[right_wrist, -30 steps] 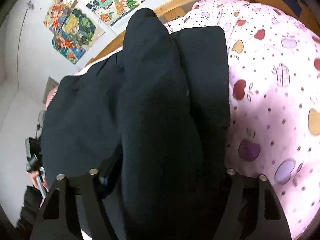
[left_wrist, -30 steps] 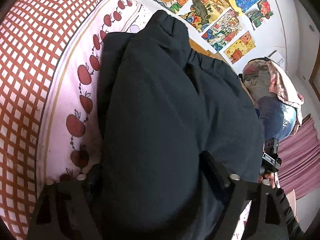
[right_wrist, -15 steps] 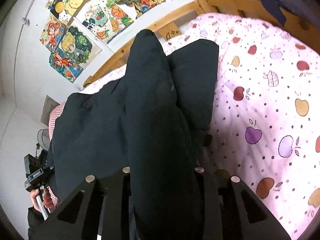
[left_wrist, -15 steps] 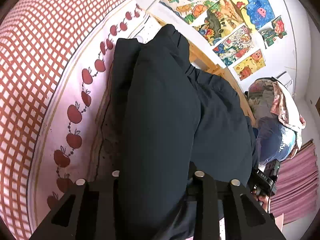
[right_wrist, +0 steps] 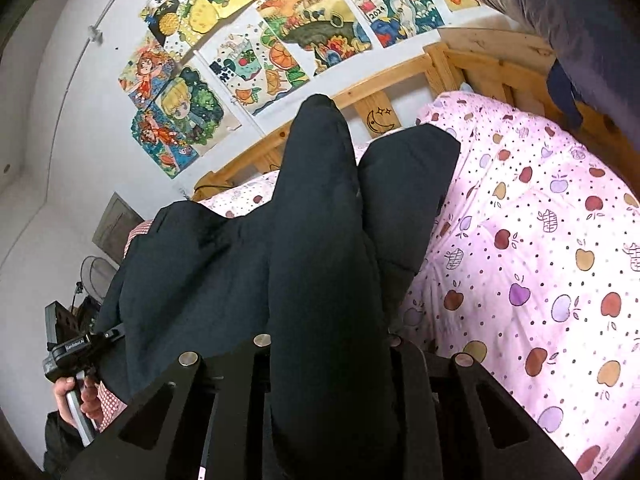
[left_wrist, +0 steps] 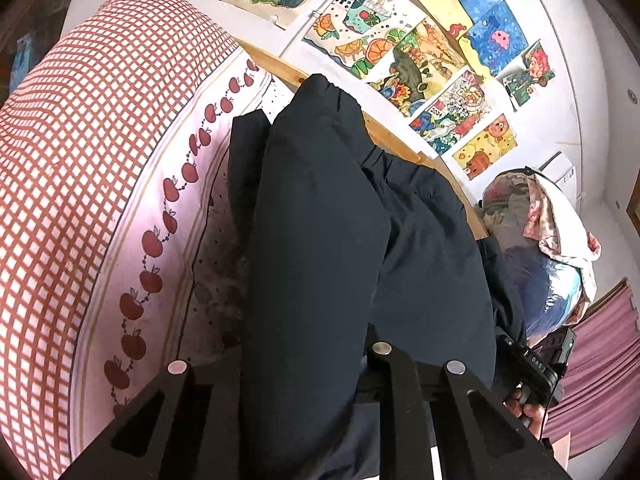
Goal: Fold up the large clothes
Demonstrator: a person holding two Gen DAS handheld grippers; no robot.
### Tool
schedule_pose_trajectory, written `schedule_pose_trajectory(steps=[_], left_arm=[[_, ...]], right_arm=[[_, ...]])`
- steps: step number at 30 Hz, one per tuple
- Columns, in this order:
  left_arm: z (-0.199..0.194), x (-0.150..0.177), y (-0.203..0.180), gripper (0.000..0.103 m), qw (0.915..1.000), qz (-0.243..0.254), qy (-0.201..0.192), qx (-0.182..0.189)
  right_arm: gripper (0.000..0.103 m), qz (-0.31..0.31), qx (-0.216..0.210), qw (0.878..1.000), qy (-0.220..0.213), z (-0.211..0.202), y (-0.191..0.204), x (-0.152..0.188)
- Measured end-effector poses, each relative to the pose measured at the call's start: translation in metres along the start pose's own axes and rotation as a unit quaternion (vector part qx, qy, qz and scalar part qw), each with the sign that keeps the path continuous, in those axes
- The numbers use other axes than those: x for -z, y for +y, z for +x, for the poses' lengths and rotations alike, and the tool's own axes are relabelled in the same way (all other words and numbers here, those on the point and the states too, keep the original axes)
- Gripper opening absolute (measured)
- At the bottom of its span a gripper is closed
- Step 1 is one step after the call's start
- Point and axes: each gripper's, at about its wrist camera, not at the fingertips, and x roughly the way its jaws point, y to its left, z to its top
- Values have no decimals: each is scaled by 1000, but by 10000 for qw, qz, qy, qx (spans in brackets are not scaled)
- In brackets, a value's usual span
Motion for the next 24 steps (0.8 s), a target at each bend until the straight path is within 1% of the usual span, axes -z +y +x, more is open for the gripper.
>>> schedule_pose_trajectory(steps=[1,4,12,24], left_arm=[[-3,1,-1,18,10000,-17,-12,-5],[-13,5,-2,17,10000,2,-33,-1],[-30,13,-18,17,9999,-12,-110,12],[-56,32,-14,15,9997,-170,-126,86]], right_arm=[[18,-4,-17,10000,-5,-9,-8,8],[18,-29,-27,10000,-35,-19,-10,14],[18,-127,-17,9998,-130,-41,2,18],[18,-267,-30,9995,-166,-71,22,29]])
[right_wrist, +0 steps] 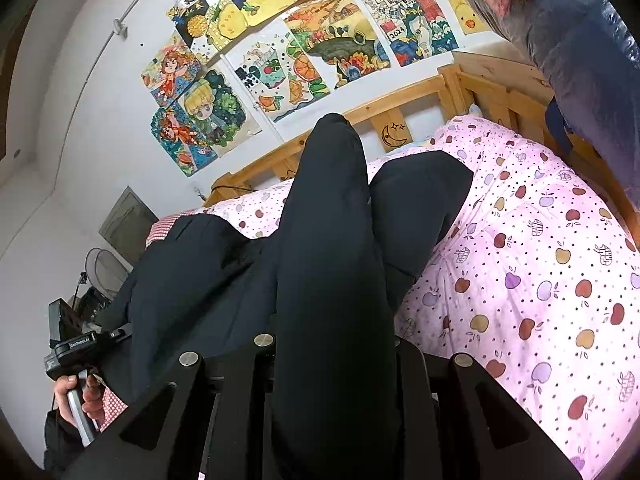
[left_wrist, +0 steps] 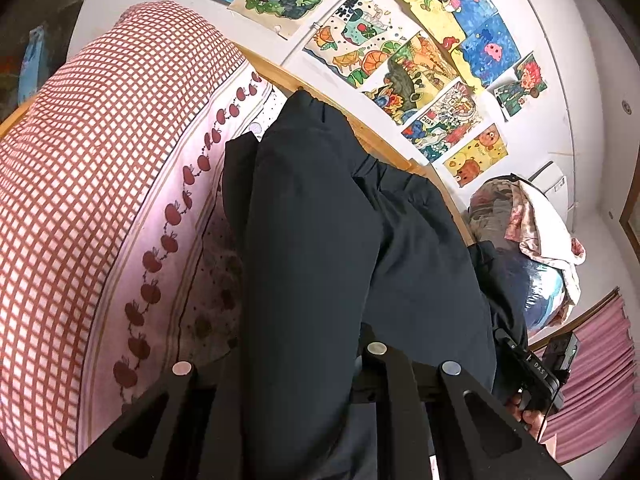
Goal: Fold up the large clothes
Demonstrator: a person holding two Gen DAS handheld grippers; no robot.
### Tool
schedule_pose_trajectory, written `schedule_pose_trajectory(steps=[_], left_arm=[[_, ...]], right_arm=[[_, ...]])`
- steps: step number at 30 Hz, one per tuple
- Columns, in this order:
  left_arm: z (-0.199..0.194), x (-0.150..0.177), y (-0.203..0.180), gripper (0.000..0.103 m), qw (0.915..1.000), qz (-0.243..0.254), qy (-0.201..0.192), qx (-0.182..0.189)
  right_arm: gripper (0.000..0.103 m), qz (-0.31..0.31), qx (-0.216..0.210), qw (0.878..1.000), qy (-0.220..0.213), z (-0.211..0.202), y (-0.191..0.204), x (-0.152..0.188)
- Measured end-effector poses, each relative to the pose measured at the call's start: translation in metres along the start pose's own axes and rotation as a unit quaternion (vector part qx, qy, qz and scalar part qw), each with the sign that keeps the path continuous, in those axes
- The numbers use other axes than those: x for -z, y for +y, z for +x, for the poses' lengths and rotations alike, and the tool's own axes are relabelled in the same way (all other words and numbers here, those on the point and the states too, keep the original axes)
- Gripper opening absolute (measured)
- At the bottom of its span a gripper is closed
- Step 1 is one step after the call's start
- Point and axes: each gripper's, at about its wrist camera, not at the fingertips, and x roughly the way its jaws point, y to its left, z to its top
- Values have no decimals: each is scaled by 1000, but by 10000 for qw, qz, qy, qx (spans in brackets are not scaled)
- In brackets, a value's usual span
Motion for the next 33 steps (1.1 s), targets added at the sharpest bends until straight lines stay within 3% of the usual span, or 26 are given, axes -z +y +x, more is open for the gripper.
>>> schedule_pose_trajectory(steps=[10,24,27,33], left_arm=[[-17,14,7,15,9999,-81,64,-27],[9,24,29,20,9983,-157,350,-435],[11,25,34,25,9980,-223,366,-464],[16,25,37,47,9950,-280,505,-809]], right_arm=[[18,-49,71,10000,34,-22,12,13],[20,290,643,9966,429,3,-16,35],[25,310,780,9953,487,7,-22,36],[37,355,1157,9900,722,16,-34,38]])
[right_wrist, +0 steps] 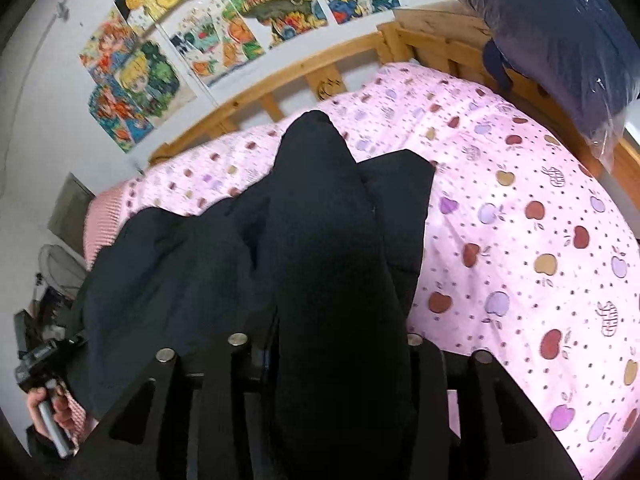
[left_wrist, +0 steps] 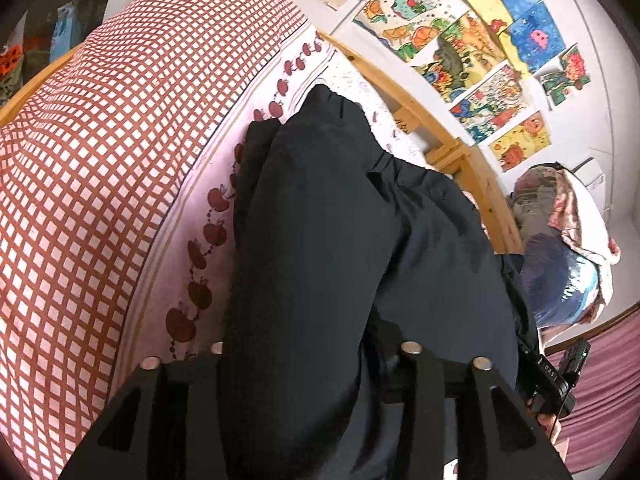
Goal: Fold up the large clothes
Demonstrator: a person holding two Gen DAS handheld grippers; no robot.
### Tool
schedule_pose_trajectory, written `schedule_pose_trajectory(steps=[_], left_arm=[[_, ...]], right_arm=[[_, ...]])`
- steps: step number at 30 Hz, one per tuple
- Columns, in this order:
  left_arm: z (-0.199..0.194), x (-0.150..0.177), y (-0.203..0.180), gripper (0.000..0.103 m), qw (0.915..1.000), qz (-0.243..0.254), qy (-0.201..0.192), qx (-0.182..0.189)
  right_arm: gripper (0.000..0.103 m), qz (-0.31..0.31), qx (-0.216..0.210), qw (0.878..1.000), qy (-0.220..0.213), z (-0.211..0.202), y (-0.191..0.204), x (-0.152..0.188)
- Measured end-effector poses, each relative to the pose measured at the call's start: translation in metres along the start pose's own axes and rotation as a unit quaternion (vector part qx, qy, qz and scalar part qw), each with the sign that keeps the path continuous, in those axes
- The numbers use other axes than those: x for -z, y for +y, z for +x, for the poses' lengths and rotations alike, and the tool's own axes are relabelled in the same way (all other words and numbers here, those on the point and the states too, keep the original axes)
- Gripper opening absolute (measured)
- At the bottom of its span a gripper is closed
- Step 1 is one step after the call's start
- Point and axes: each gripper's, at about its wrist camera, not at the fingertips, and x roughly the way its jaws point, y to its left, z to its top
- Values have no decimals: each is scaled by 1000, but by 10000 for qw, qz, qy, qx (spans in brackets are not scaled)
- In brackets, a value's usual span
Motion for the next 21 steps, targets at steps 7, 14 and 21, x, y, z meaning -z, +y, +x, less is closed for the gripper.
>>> schedule_pose_trajectory(steps=[7,14,21], left_arm=[[-4,-5,3,85,9981,-11,-141,-604],[-19,-2,-11,100,9903,359,-630,-1181],[-42,11,-31,103,9791,790,-1129,-1499]], right_arm=[[64,-326,700,9969,158,6,4,-1],[82,-737,1329,9878,-331,-16,16,-5],[85,-520,866,9931,-601,-30,11,-4]])
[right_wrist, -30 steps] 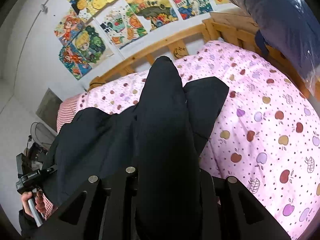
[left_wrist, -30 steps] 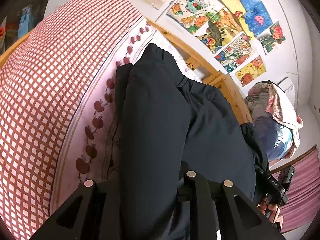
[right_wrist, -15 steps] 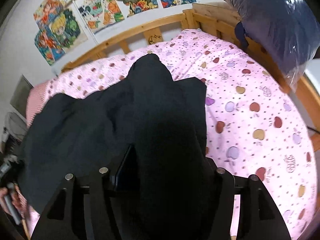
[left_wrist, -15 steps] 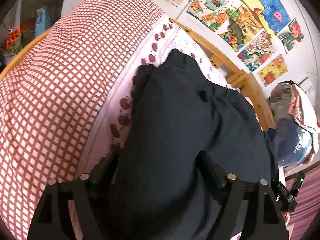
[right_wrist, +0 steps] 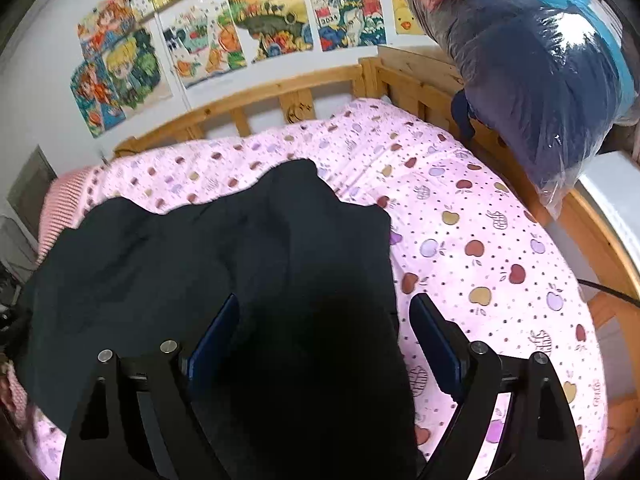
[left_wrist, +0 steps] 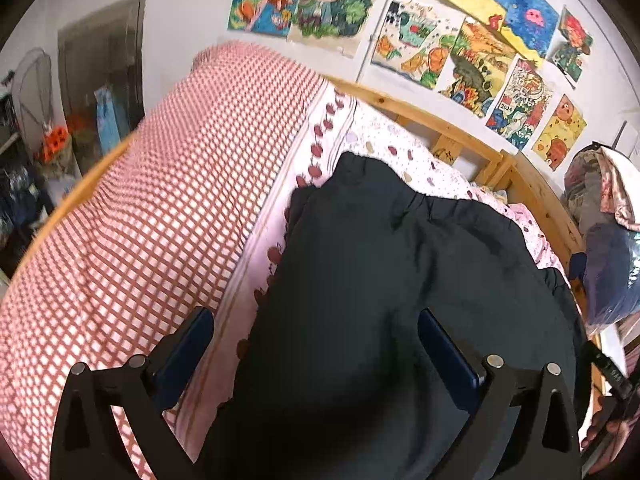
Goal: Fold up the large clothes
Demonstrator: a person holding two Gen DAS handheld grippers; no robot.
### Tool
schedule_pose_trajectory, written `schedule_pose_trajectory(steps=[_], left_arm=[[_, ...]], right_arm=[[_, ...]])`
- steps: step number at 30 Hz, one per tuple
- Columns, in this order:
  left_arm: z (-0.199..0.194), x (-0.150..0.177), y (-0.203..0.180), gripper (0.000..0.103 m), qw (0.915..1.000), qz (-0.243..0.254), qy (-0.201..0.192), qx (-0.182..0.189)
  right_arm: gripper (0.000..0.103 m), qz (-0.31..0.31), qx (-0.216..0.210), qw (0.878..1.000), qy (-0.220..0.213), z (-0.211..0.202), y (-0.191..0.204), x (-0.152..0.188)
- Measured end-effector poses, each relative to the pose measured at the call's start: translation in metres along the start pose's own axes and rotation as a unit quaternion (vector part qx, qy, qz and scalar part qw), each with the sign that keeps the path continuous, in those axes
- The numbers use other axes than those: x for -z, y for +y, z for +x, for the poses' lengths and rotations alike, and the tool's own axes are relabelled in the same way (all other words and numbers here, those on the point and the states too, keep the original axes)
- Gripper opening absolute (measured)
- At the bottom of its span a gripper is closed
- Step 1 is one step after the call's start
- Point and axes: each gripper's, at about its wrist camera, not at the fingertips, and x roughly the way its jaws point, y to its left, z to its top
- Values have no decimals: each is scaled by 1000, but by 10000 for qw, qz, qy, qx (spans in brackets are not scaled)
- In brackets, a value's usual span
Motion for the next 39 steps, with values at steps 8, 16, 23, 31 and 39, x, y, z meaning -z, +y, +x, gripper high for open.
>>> schedule_pose_trajectory(steps=[8,16,23,31,39], left_arm=[[-35,8,-22,103,9976,434,-515,-170],[-70,23,-52,103,9903,1059,-897,91],[-95,40,-69,103,9862,1238,-1070,247],[-121,56,-76,103,9823,1312,-1282,386],[-145,80,-77,103,9787,1388,-1421,526]], right_arm=[[93,98,-301,9982,-501,-24,2,15],[100,24,-329,9951,-937,-54,7,26],[100,-81,-495,9921,-1149,-83,19,35],[100,-363,-646,9875,-1388,-121,42,58],[100,-679,-778,9830,-1522,-152,64,81]])
